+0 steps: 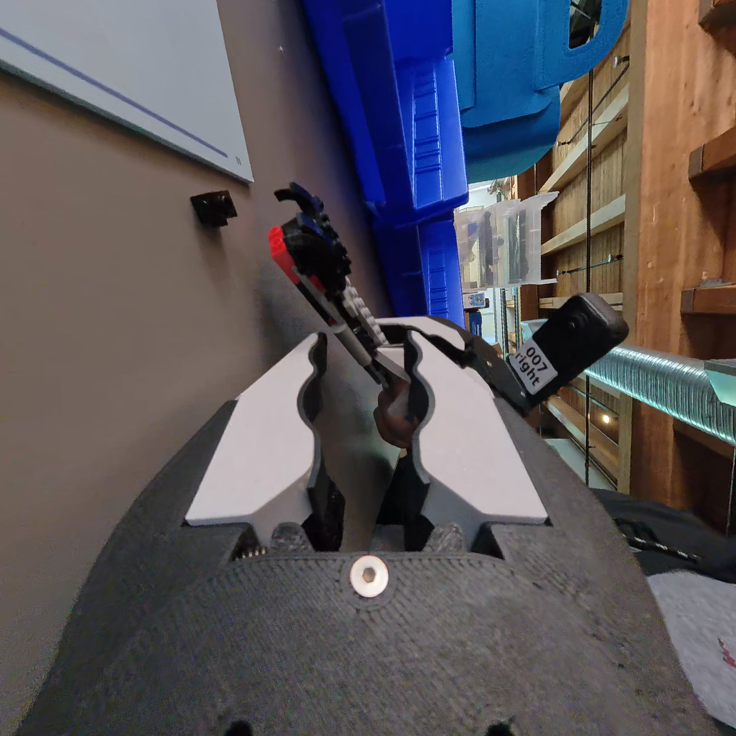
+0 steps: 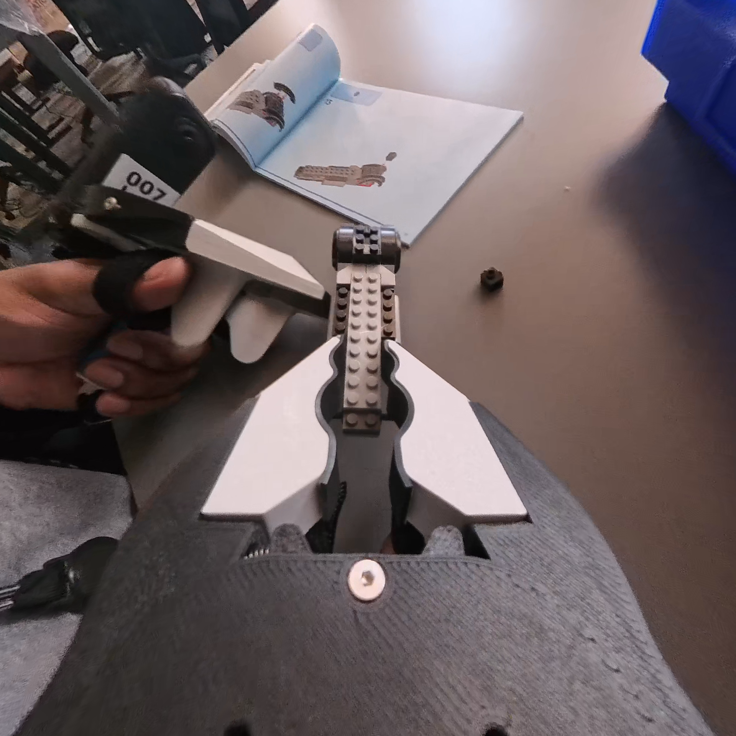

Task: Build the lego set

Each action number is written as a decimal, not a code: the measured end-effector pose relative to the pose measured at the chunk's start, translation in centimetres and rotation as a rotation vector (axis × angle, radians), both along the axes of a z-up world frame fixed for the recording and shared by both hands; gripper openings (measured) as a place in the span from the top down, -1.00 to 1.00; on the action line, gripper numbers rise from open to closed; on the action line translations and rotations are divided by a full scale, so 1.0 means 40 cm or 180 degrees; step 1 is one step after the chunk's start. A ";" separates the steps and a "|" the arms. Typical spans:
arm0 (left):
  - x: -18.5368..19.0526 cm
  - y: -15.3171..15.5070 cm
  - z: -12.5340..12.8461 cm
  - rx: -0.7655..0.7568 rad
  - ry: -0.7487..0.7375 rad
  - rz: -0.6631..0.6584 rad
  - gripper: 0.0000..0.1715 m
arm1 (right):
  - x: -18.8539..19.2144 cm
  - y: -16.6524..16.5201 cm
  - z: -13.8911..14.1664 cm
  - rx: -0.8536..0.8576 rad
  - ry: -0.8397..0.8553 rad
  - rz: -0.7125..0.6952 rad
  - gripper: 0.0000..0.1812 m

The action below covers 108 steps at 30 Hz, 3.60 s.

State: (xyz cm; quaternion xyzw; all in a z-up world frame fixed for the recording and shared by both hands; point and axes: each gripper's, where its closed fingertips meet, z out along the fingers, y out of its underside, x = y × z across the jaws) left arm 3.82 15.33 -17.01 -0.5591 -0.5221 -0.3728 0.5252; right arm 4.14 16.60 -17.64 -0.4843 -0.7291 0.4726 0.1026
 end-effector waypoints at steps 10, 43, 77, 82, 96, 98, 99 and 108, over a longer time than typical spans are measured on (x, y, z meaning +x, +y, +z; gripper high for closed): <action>-0.033 -0.004 0.006 0.0115 0.0026 0.0340 0.63 | 0.013 -0.039 0.034 0.0012 0.0419 -0.0019 0.80; -0.050 -0.038 0.028 0.0181 0.0399 0.0215 0.78 | -0.162 0.080 -0.054 0.1467 0.0586 0.0819 0.84; -0.046 -0.037 0.035 0.0357 0.0268 0.0110 0.78 | -0.183 0.060 -0.039 0.1171 0.0487 0.1097 0.86; -0.033 -0.028 0.044 0.0510 0.0147 -0.0055 0.78 | -0.149 -0.001 0.114 -0.0247 0.0899 0.1200 0.86; -0.006 -0.011 0.066 0.0687 0.0046 -0.0297 0.78 | -0.101 -0.078 0.195 -0.1463 0.1057 0.1469 0.85; -0.003 -0.009 0.072 0.0686 0.0067 -0.0312 0.78 | -0.099 -0.080 0.190 -0.1435 0.1056 0.1494 0.85; -0.002 -0.007 0.076 0.0680 0.0088 -0.0318 0.78 | -0.097 -0.081 0.193 -0.1448 0.1070 0.1512 0.85; 0.006 -0.002 0.101 0.0619 0.0233 -0.0362 0.78 | -0.090 -0.082 0.194 -0.1405 0.1130 0.1592 0.85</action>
